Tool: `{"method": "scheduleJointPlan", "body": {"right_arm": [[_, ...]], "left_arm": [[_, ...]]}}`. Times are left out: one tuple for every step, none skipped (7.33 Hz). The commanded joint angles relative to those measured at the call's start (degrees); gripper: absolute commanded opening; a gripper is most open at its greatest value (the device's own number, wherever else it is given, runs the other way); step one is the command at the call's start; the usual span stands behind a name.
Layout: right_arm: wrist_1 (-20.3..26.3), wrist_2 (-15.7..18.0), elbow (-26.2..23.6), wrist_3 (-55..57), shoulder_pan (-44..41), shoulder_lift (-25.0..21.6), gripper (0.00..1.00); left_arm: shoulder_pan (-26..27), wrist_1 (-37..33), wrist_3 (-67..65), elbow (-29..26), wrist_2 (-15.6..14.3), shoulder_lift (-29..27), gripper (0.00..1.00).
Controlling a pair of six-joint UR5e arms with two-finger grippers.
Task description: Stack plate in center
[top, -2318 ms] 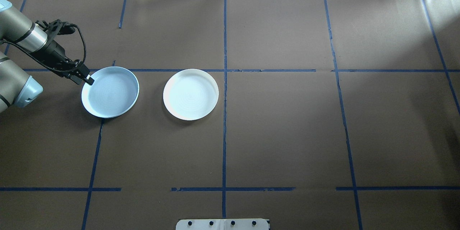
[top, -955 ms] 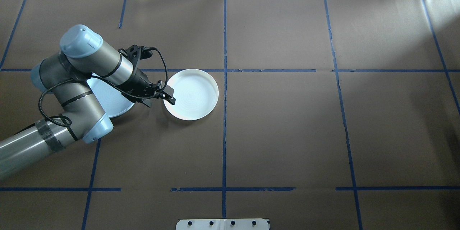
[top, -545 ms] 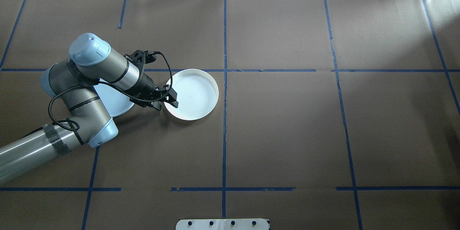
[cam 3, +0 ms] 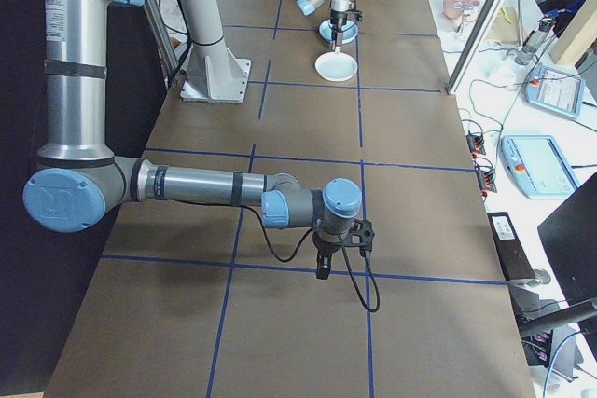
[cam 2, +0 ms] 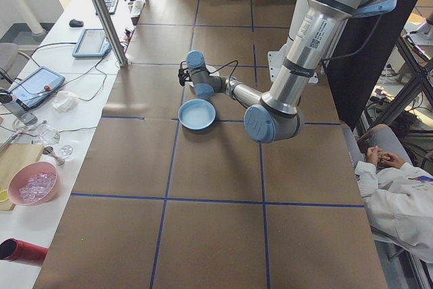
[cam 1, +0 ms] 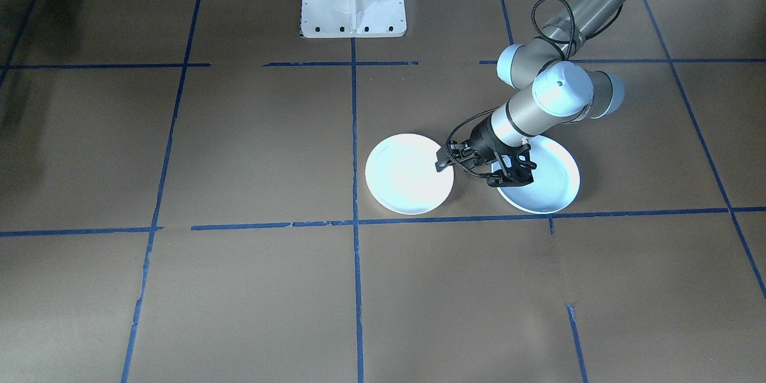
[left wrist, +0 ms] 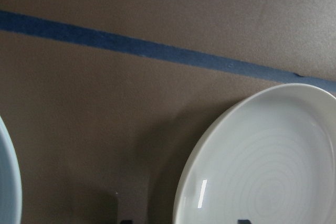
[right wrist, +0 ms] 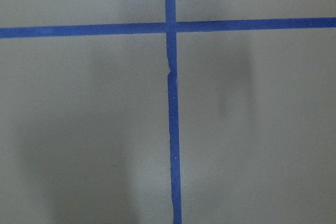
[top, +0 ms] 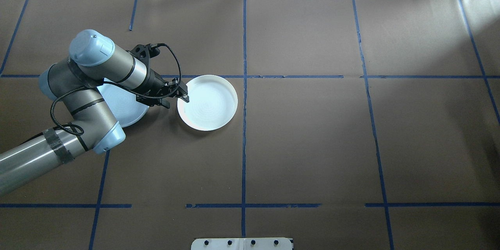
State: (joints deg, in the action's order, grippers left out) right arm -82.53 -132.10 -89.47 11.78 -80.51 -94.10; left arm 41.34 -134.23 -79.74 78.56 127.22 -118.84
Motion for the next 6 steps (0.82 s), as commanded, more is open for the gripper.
{"method": "scheduleJointPlan", "body": {"right_arm": [[0.00,0.00,0.00,0.00,0.00,0.05,1.00],[0.00,0.00,0.00,0.00,0.00,0.05,1.00],[0.00,0.00,0.00,0.00,0.00,-0.03,1.00],[0.00,0.00,0.00,0.00,0.00,0.05,1.00],[0.00,0.00,0.00,0.00,0.00,-0.03,1.00],[0.00,0.00,0.00,0.00,0.00,-0.04,1.00]], "left_arm": [[-0.21,-0.07,0.02,-0.94,-0.66,-0.34,0.73],[-0.30,-0.07,0.11,-0.95,-0.66,-0.34,0.64],[-0.56,-0.07,0.11,-1.04,-0.66,-0.34,0.48],[-0.74,-0.07,0.11,-1.30,-1.01,-0.60,0.38],[-0.74,-0.07,0.11,-1.39,-1.01,-0.78,0.27],[-0.74,-0.07,0.11,-1.30,-1.01,-0.96,0.11]]}}
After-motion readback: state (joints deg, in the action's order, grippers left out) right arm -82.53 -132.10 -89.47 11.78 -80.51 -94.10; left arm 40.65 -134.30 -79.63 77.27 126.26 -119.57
